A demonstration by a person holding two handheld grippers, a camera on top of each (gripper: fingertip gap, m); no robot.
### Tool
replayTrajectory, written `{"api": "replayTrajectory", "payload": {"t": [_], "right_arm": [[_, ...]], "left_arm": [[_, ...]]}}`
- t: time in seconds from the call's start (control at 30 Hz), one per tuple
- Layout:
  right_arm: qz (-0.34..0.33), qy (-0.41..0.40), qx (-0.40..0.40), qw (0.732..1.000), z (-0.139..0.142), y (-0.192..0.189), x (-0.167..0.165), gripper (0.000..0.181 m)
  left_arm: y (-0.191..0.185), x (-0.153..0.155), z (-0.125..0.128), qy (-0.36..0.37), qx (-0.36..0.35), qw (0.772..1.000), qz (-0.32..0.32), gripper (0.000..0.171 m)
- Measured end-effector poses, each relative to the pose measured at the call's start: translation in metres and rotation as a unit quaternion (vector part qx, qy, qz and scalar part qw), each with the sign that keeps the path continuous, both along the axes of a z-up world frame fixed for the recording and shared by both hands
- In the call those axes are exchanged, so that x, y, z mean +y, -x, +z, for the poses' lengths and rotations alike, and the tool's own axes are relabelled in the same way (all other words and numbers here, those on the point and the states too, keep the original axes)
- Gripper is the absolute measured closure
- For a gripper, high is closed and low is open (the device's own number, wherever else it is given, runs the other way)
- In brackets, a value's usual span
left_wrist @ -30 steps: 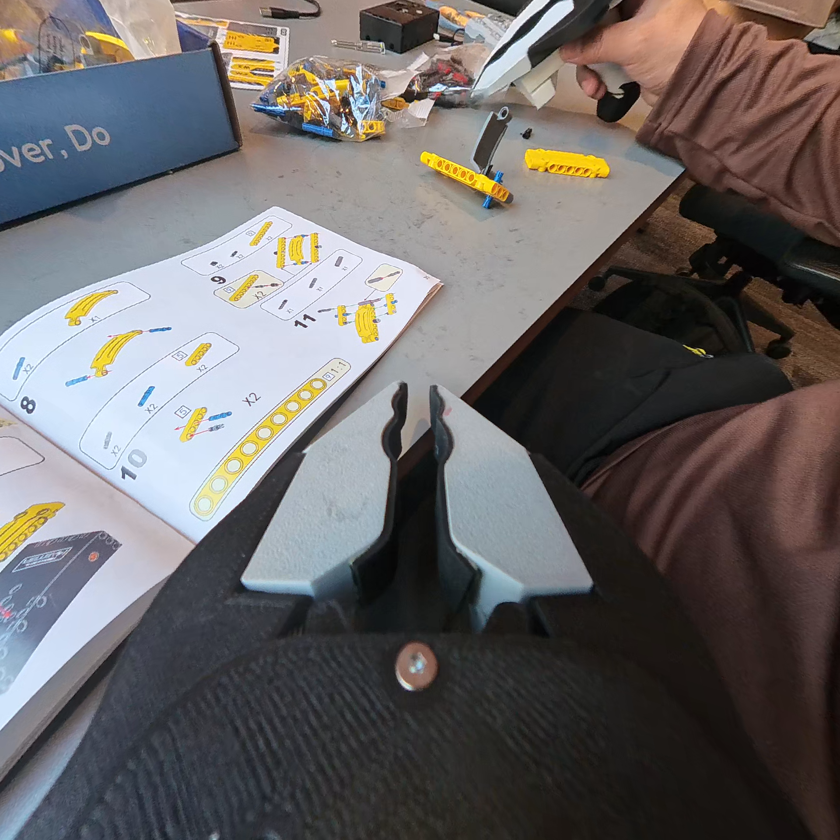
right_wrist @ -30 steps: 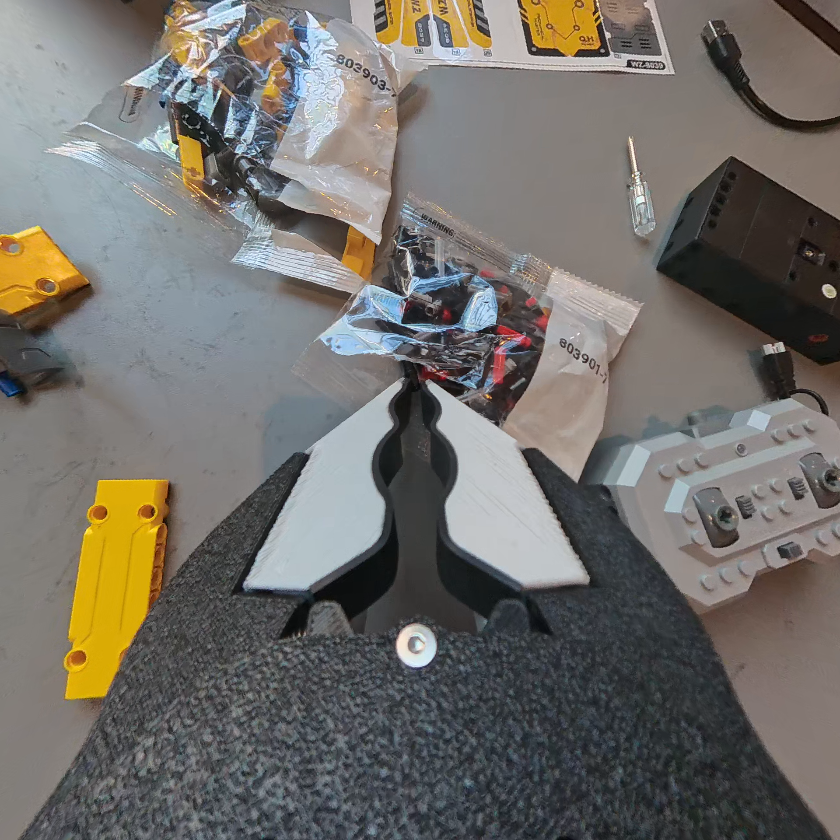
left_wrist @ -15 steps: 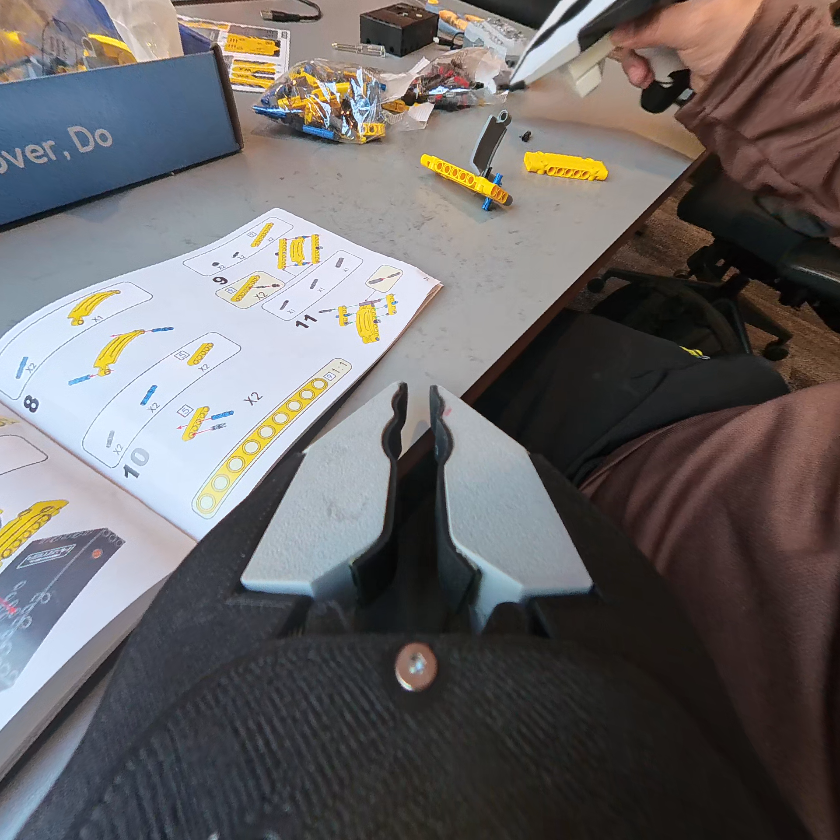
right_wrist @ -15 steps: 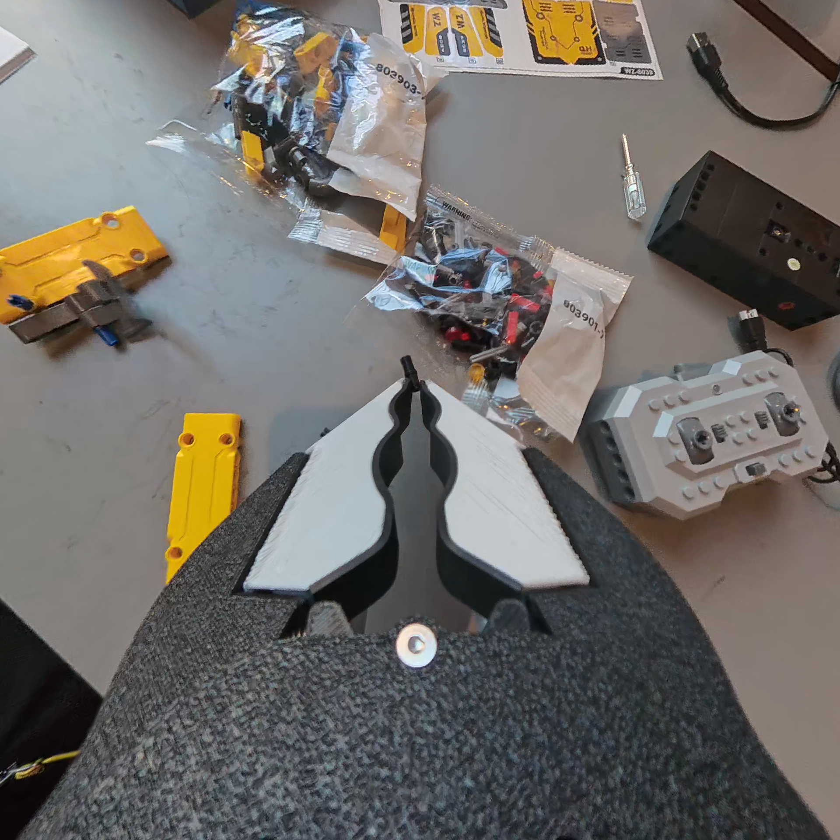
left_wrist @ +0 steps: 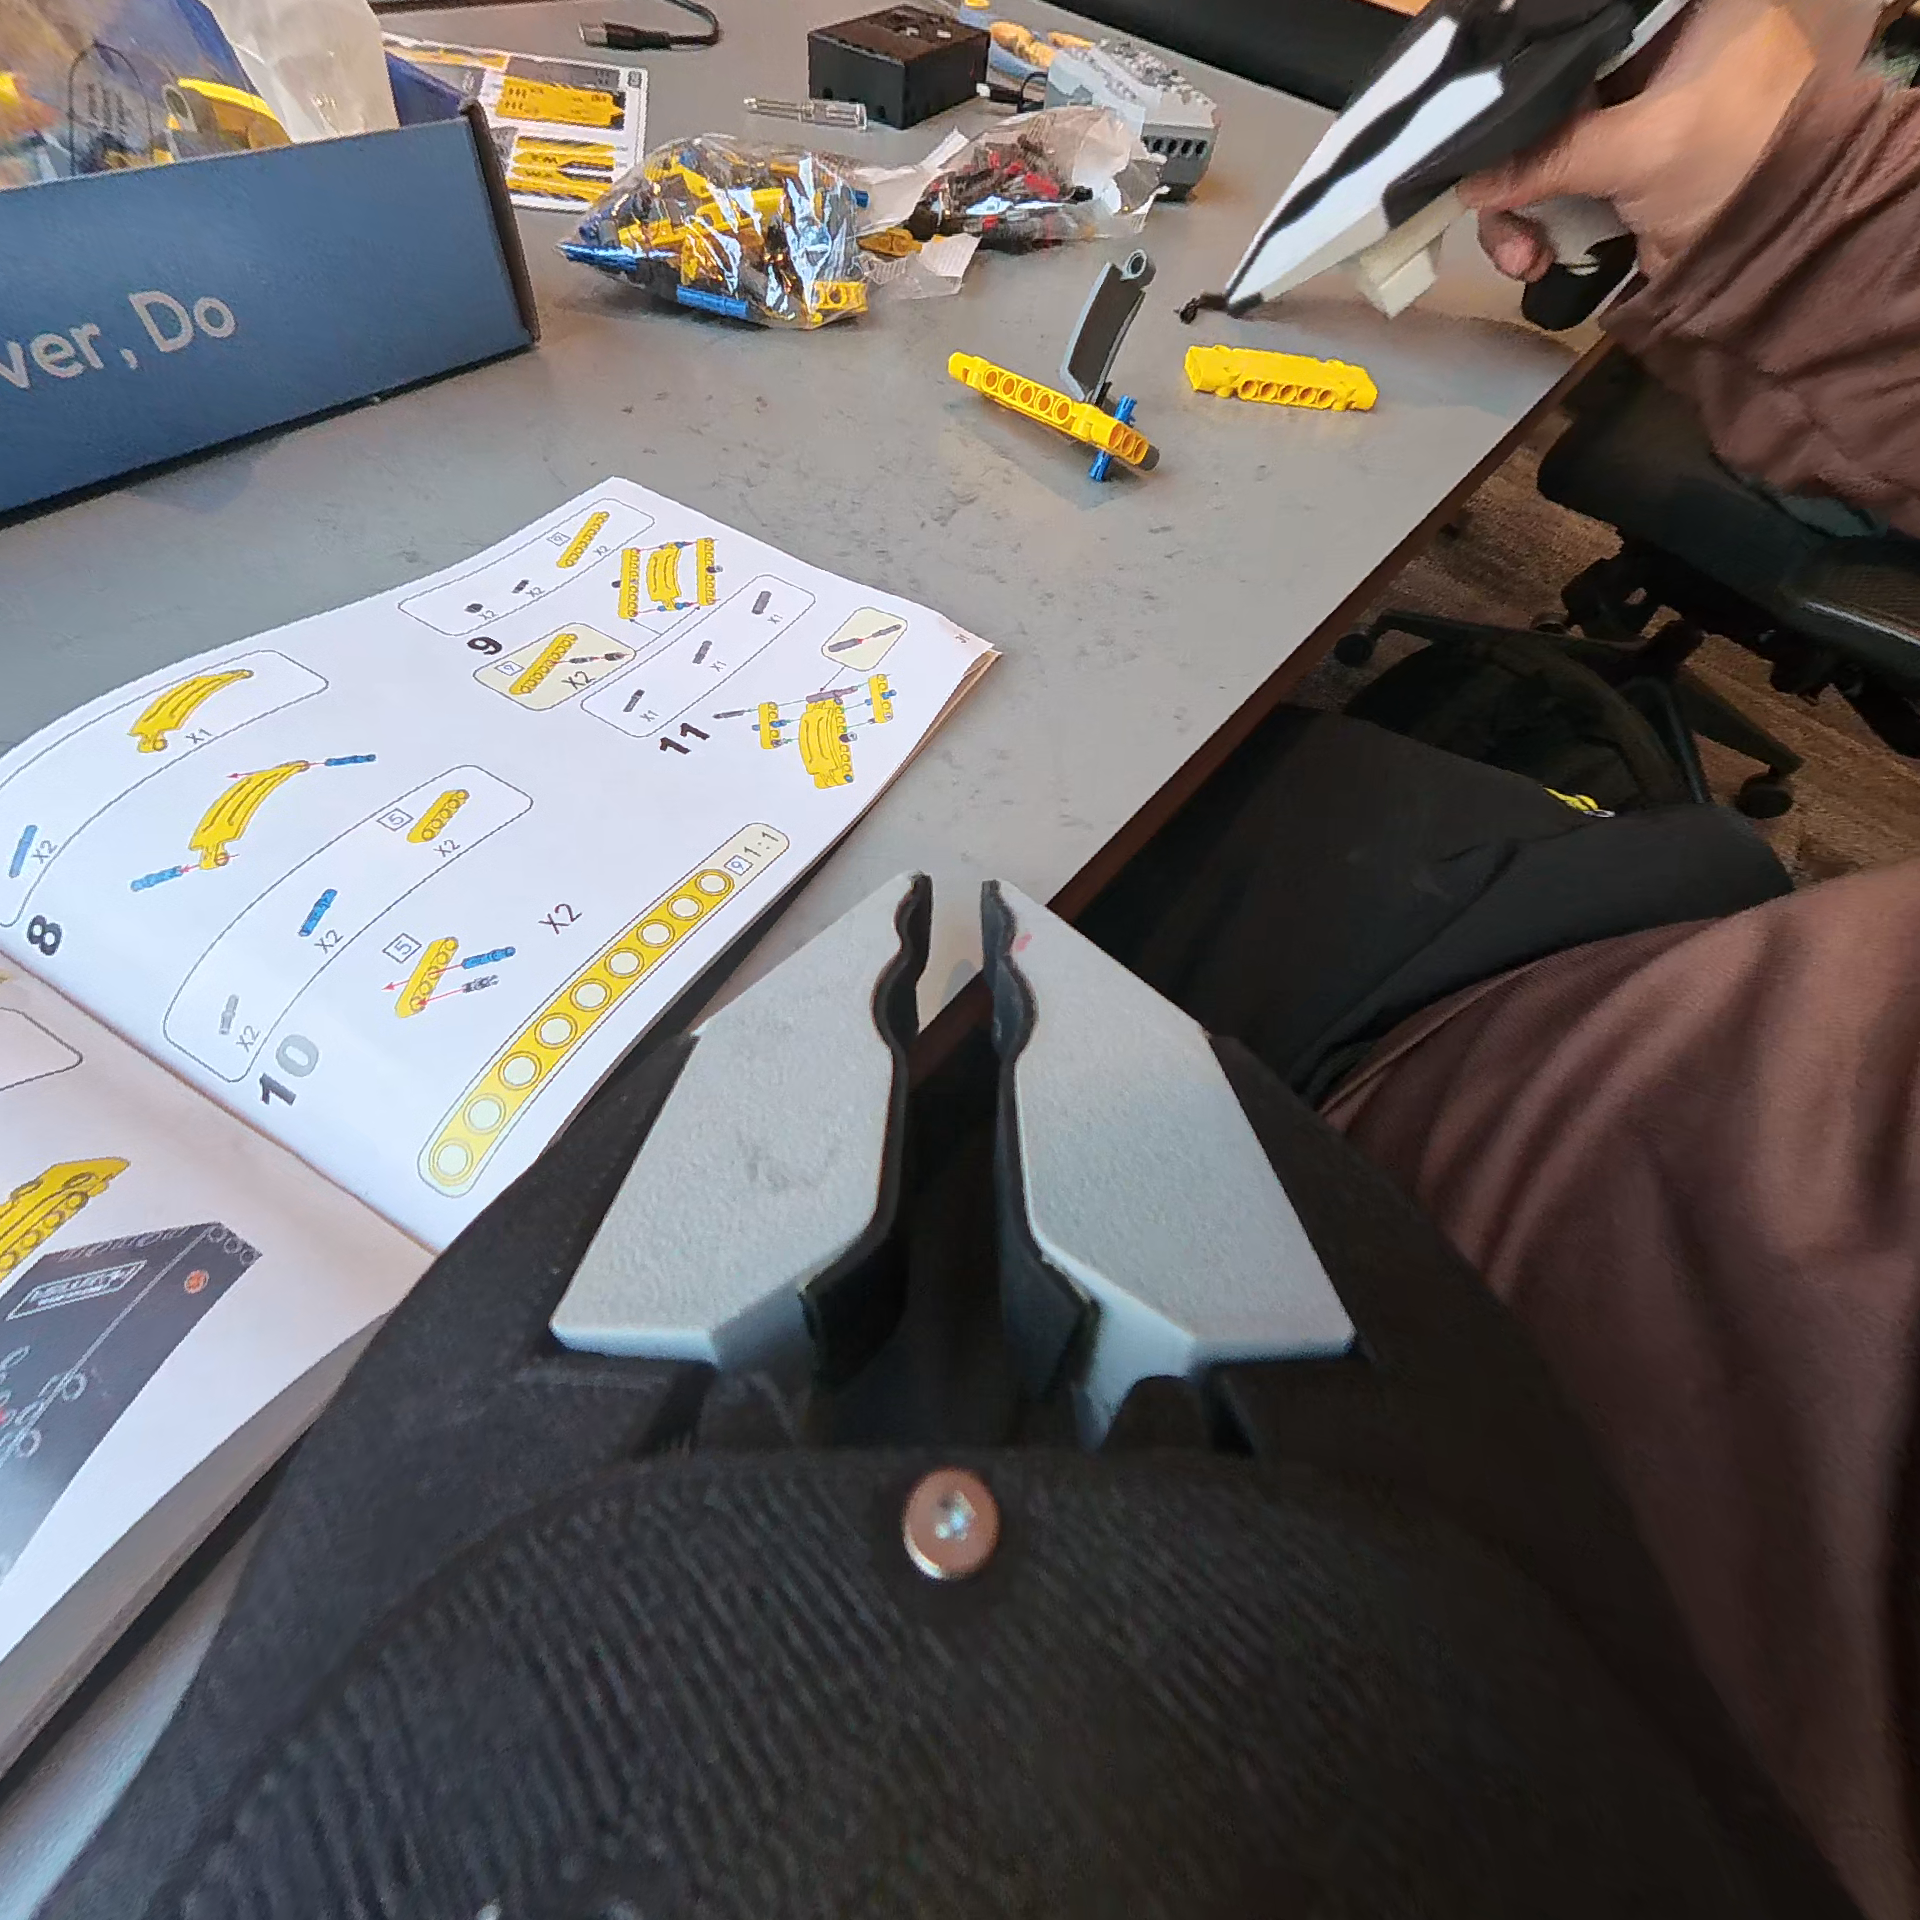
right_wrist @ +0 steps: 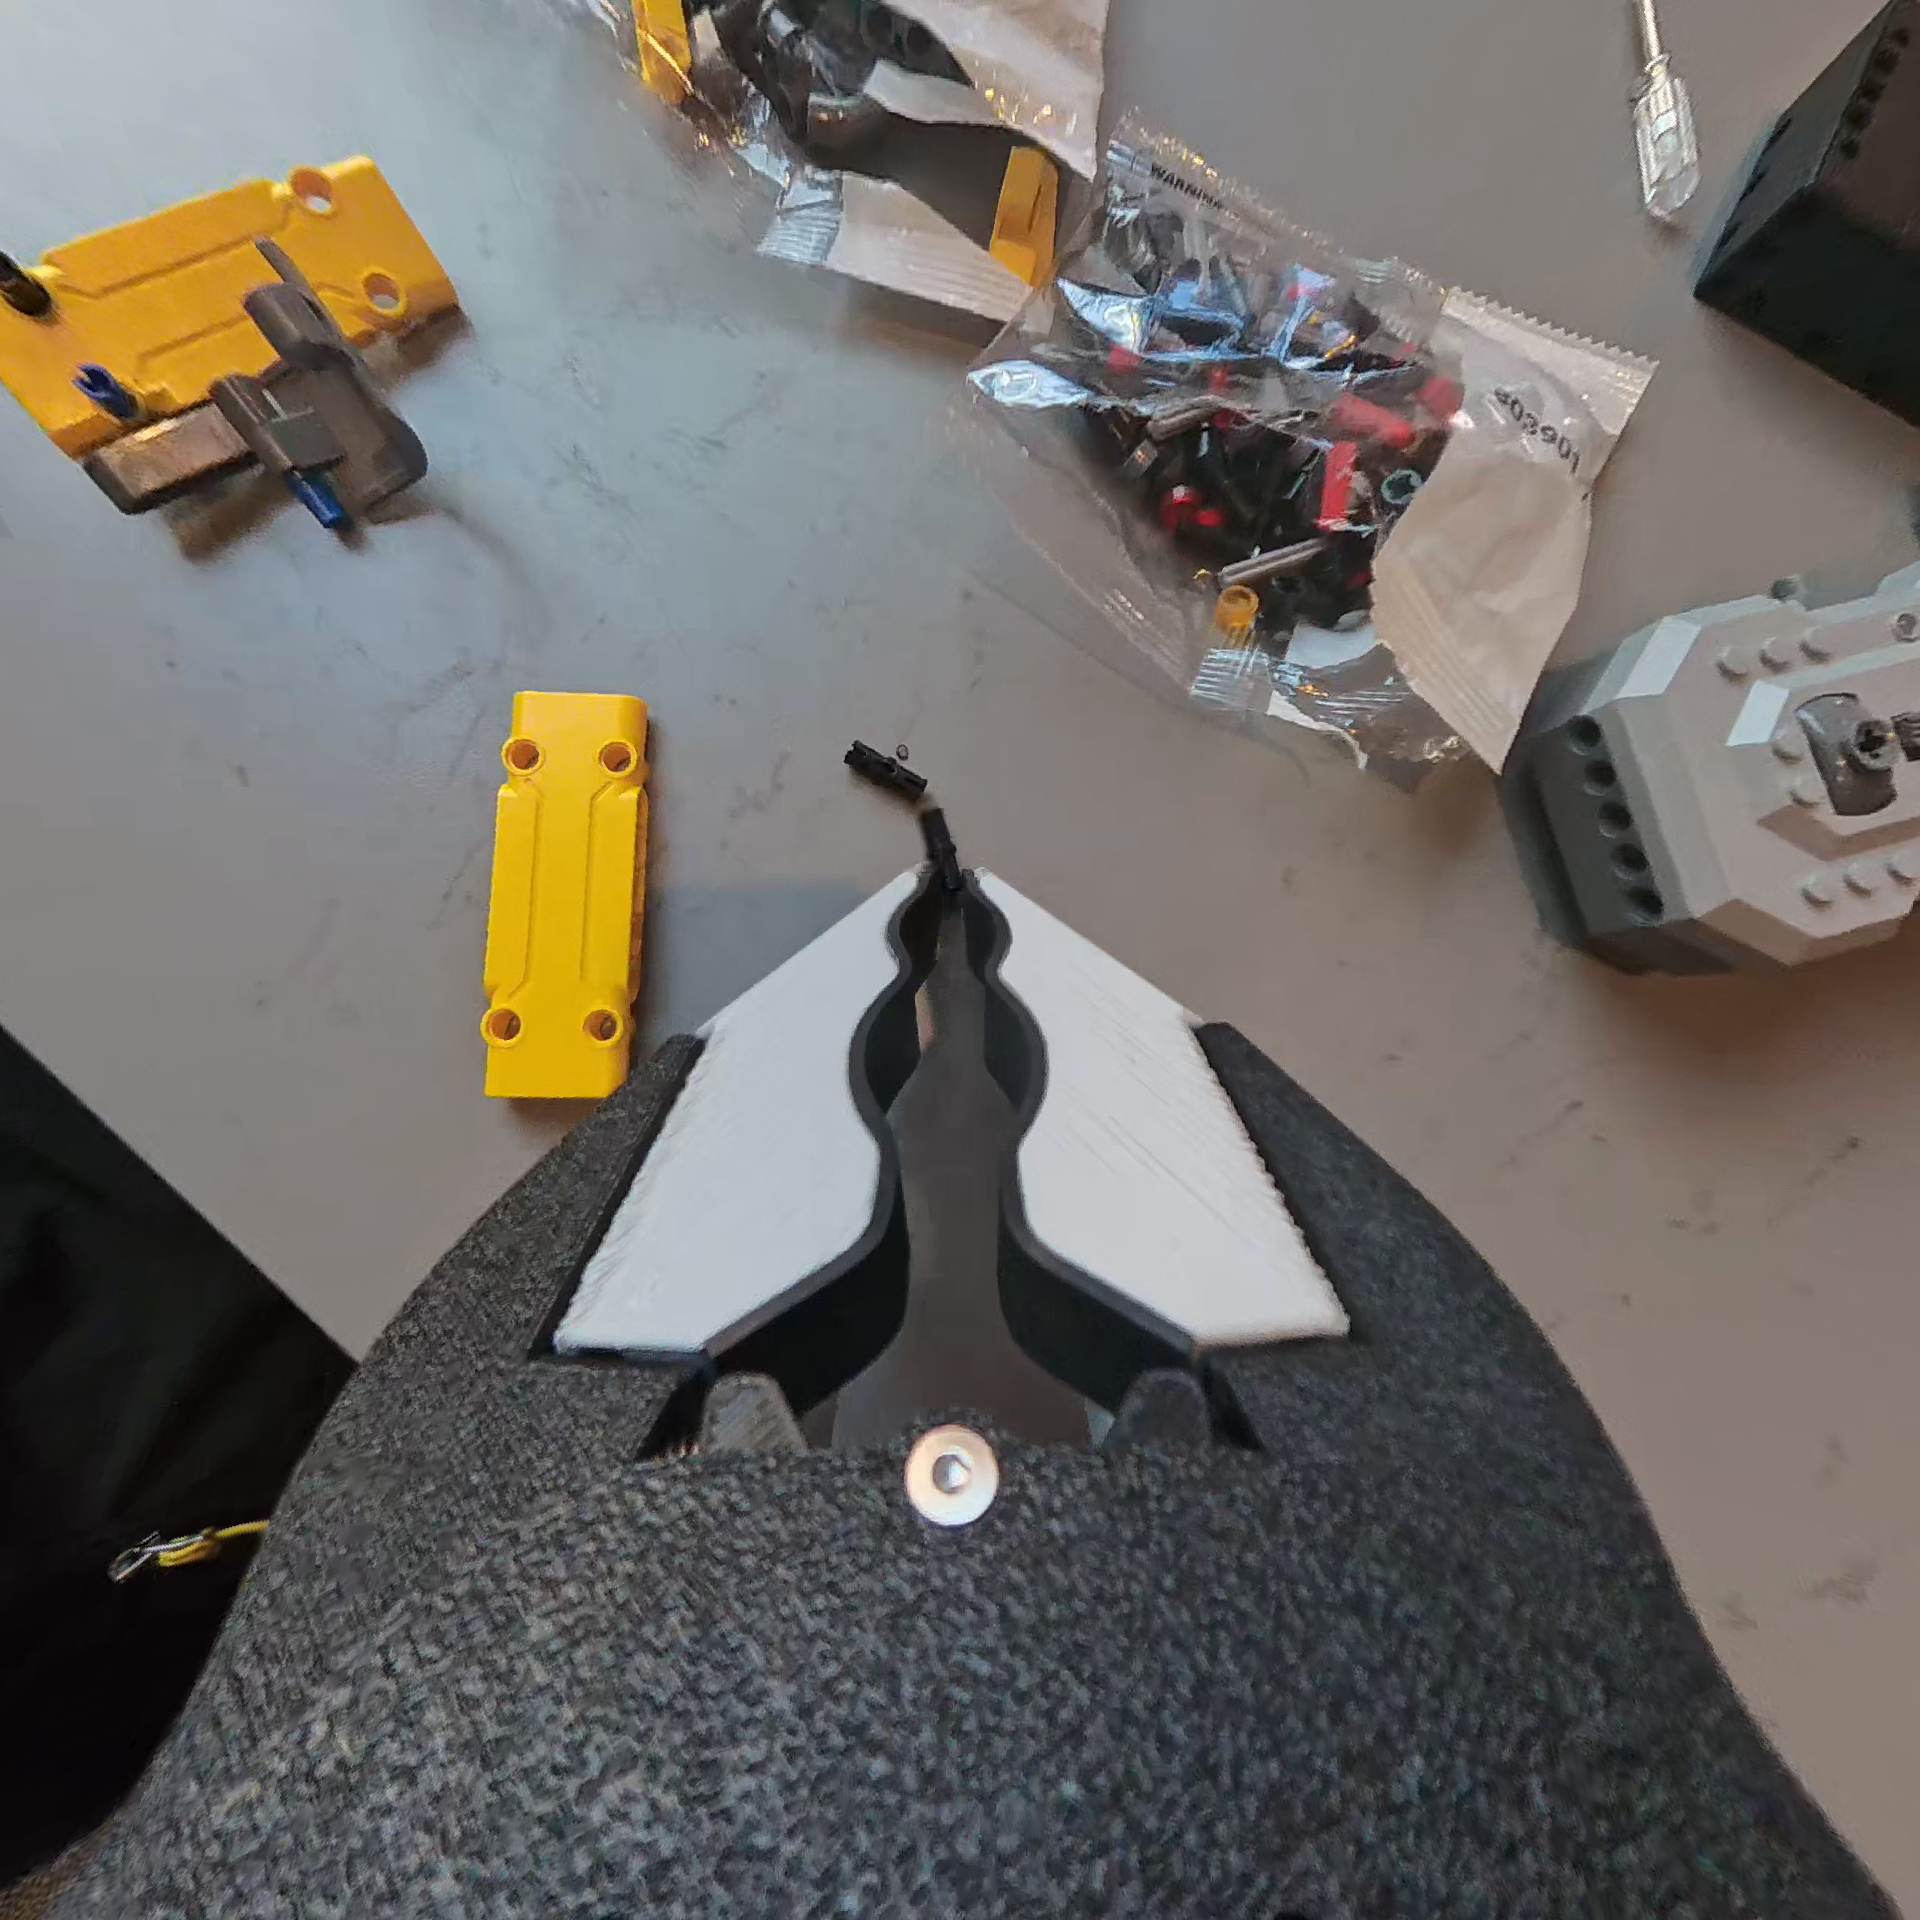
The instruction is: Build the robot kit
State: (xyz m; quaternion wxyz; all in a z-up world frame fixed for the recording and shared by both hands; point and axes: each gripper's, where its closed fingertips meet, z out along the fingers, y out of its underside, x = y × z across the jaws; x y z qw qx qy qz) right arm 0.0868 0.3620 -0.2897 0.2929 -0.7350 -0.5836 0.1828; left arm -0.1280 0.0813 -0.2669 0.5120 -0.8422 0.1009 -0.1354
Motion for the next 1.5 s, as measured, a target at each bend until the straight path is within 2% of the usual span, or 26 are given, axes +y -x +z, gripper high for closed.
{"api": "replayTrajectory", "payload": {"t": [0.27, 0.5, 0.63, 0.7, 0.87, 1.13, 1.5], "right_arm": [[0.009, 0.013, 0.026, 1.0, 0.002, -0.001, -0.002, 0.168], [-0.005, -0.014, 0.115, 0.993, 0.032, 0.001, 0.0, 0.166], [-0.011, -0.023, 0.142, 0.99, 0.036, -0.001, 0.004, 0.164], [-0.02, -0.022, 0.146, 0.989, 0.034, -0.003, 0.009, 0.159], [-0.055, -0.058, 0.154, 0.985, 0.038, -0.008, 0.026, 0.16], [-0.091, -0.064, 0.168, 0.979, 0.039, -0.008, 0.043, 0.161], [-0.097, -0.096, 0.17, 0.976, 0.044, -0.006, 0.048, 0.16]], "left_arm": [[0.001, 0.001, -0.001, 0.001, 0.002, 1.0, 0.002, 0.165], [0.0, 0.0, 0.001, -0.002, 0.007, 1.0, 0.0, 0.165], [-0.002, -0.001, 0.002, -0.005, 0.013, 1.0, -0.002, 0.165], [-0.003, -0.003, 0.002, -0.005, 0.019, 1.0, -0.003, 0.165], [-0.002, -0.006, 0.005, -0.01, 0.022, 1.0, -0.002, 0.165], [-0.003, -0.007, -0.003, 0.003, 0.026, 1.0, -0.008, 0.165], [-0.005, -0.013, -0.001, -0.002, 0.047, 0.999, -0.004, 0.165]]}}
